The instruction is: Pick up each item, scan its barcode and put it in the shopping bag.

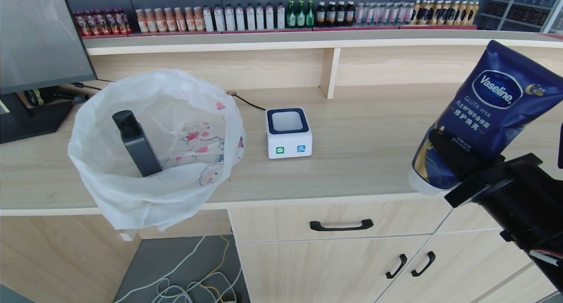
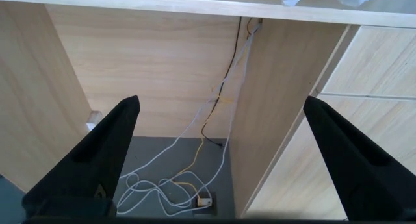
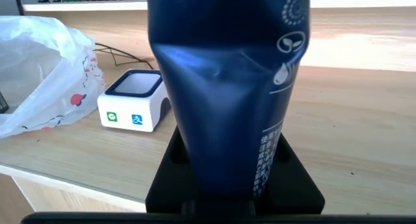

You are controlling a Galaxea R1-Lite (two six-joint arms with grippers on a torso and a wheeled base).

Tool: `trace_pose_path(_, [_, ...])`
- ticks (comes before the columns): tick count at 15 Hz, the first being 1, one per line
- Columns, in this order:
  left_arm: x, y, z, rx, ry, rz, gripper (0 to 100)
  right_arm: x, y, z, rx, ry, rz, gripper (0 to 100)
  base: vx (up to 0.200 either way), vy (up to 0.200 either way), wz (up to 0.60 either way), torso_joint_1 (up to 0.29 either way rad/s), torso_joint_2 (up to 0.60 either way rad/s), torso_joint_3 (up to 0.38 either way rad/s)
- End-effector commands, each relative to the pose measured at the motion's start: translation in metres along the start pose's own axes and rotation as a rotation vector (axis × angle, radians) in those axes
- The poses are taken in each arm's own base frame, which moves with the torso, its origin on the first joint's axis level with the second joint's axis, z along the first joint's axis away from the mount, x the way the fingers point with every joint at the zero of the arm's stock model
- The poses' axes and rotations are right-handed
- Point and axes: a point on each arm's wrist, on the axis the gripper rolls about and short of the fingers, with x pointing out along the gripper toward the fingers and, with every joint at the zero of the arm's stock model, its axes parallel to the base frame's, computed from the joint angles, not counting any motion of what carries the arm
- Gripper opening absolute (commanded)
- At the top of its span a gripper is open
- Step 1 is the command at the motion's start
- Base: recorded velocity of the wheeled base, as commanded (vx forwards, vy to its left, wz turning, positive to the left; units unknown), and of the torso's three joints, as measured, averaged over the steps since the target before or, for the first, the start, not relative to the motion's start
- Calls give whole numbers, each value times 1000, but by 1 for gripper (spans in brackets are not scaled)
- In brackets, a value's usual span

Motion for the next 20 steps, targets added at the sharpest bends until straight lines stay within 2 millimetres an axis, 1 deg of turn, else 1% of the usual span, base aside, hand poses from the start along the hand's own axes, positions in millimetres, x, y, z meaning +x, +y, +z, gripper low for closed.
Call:
trace_pose_path(1, [0,0,0,-1,-1,0,100,-3,-1,4,2,-12,-1,0,0,200,0,2,2,2])
trace_pose_path(8, [0,0,0,-2,-1,0,100,-5,-1,8,5,-35,27,0,0,200,0,2,6,3])
trace_pose_path(10, [0,0,0,1,-1,-2,100,-4,0,10,6,-46,51,0,0,0,0,0,0,0])
trace_pose_path(12, [0,0,0,1,-1,-2,100,1,0,16,12,-76,45,0,0,0,0,0,0,0])
trace_pose_path(13, [0,0,0,1,-1,0,100,-1,1,13,13,-61,50,0,0,0,0,0,0,0])
trace_pose_path(15, [0,0,0,1,-1,0,100,-11,2,1,63,4,66,0,0,0,0,0,0,0])
trace_pose_path(16, [0,0,0,1,-1,-2,100,-10,2,2,94,-1,64,0,0,0,0,0,0,0])
trace_pose_path(18, [0,0,0,1,-1,0,100,8,12,10,194,-41,94,0,0,0,0,0,0,0])
trace_pose_path(20, [0,0,0,1,-1,0,100,24,19,7,281,-12,106,0,0,0,0,0,0,0])
